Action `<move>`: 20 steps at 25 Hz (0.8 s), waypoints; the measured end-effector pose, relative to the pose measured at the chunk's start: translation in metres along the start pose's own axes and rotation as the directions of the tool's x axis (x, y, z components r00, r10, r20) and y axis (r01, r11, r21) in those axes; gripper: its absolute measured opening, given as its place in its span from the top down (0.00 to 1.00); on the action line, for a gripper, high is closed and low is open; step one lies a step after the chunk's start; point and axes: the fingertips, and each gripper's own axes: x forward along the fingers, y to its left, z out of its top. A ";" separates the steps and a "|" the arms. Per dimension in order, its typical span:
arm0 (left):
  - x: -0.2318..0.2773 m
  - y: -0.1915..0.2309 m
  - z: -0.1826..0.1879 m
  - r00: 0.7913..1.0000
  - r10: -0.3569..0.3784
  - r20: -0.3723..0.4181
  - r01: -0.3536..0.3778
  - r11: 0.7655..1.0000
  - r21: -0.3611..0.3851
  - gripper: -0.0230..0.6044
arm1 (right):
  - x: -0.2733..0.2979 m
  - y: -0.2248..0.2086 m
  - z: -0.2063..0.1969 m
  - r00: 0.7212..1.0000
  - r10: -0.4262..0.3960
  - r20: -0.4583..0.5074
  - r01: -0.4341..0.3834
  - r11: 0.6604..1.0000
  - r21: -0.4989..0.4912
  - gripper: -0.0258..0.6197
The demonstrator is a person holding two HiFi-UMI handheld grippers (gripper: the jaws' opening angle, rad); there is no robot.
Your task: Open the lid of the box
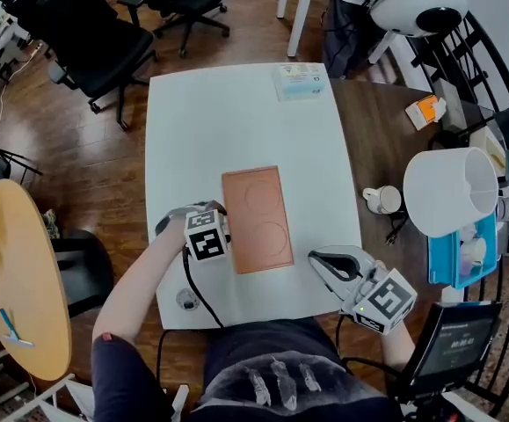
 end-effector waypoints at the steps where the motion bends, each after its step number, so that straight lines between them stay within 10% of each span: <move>1: 0.000 0.002 0.001 1.000 0.008 -0.003 -0.008 1.000 -0.001 0.58 | 0.000 -0.001 0.000 1.000 0.003 0.000 -0.003 1.000 0.004 0.95; 8: 0.005 0.004 -0.001 0.998 0.015 -0.066 -0.014 1.000 0.012 0.81 | 0.002 0.001 -0.007 1.000 0.013 -0.002 -0.013 1.000 0.017 0.96; 20: 0.004 0.002 -0.007 0.994 0.021 -0.109 -0.018 0.999 0.029 0.83 | -0.001 0.006 -0.009 1.000 0.013 0.002 -0.013 1.000 0.012 0.96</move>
